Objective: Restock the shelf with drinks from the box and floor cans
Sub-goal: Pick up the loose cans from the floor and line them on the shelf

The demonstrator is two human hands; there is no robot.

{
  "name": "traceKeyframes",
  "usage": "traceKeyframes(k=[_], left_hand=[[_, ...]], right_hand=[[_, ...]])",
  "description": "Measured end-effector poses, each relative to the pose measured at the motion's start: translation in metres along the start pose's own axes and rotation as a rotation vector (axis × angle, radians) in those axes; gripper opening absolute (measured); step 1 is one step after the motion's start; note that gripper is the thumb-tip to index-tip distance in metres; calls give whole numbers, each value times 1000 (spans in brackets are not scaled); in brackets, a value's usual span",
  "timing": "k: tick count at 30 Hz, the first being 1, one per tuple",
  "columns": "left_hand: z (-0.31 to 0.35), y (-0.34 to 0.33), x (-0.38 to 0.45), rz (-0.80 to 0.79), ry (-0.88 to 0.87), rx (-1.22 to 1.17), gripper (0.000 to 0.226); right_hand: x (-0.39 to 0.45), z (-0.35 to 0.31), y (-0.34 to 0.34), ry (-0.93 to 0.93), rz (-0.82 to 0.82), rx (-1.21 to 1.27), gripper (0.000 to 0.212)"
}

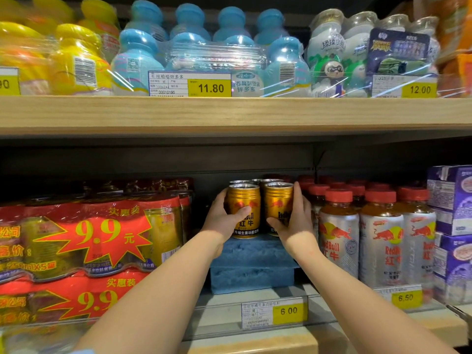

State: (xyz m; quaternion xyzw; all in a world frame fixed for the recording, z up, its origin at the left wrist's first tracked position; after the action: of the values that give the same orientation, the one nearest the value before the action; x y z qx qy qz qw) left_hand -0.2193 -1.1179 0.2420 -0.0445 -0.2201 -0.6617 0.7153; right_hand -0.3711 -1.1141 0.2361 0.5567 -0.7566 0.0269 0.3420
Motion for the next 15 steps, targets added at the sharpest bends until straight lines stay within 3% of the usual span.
traceKeyframes(k=[7, 15], left_hand=[[3, -2, -1, 36, -54, 98, 68], [-5, -8, -6, 22, 24, 247, 77]], right_hand=[[0, -1, 1, -10, -11, -30, 91], [-10, 0, 1, -49, -11, -53, 89]])
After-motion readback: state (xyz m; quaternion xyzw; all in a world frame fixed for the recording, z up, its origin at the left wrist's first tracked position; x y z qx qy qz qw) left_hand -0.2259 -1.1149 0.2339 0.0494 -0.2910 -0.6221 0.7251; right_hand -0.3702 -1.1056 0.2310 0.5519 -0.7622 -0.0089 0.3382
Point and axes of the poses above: each hand's wrist, its own x-axis towards the middle knuckle, its own y-axis out of the back of the hand, z = x × y, the point moved 8 cm from there along x, towards the middle knuckle, and after that the axes turned 2 degrees about x, right-handed, at the moved point
